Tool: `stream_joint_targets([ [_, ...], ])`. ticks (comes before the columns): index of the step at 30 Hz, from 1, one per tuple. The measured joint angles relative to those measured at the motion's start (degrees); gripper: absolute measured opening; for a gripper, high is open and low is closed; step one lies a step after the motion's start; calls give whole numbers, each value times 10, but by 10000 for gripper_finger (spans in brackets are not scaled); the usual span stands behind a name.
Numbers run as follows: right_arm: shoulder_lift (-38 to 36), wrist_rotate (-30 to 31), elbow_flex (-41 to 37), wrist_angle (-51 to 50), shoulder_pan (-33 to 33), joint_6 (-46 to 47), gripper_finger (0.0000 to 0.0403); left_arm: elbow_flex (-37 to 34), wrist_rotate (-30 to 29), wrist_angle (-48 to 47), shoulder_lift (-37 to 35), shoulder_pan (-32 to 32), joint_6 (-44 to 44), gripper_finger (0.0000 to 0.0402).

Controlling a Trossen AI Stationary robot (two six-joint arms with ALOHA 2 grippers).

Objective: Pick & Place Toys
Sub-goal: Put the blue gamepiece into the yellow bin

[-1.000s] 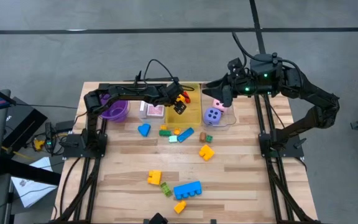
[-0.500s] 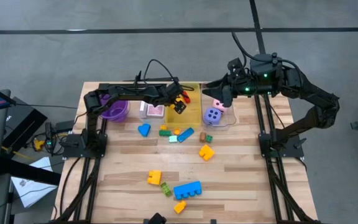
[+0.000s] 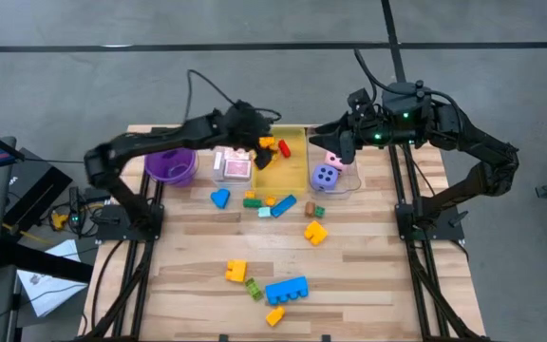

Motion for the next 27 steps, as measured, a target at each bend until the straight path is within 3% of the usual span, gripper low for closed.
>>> stream_joint_targets([
  [4,0,-1,0,1,0,-4,250,0,114,-109,-75,-22,82,310],
  [6,0,-2,0,1,0,-7,250,0,127,-172,-106,-39,87,309],
  [9,0,-2,0,1,0,-9,250,0,97,-257,-144,-74,58,309],
  [13,0,-3,0,0,0,-9,250,0,-5,-333,-181,-141,-20,309],
  [22,0,-4,0,0,4,-13,250,-26,-226,-491,-172,-257,-452,349],
  [24,0,-4,0,0,4,-13,250,-58,-242,-499,-159,-258,-549,360],
  [27,0,-4,0,0,4,-13,250,-109,-245,-474,-141,-247,-629,371],
])
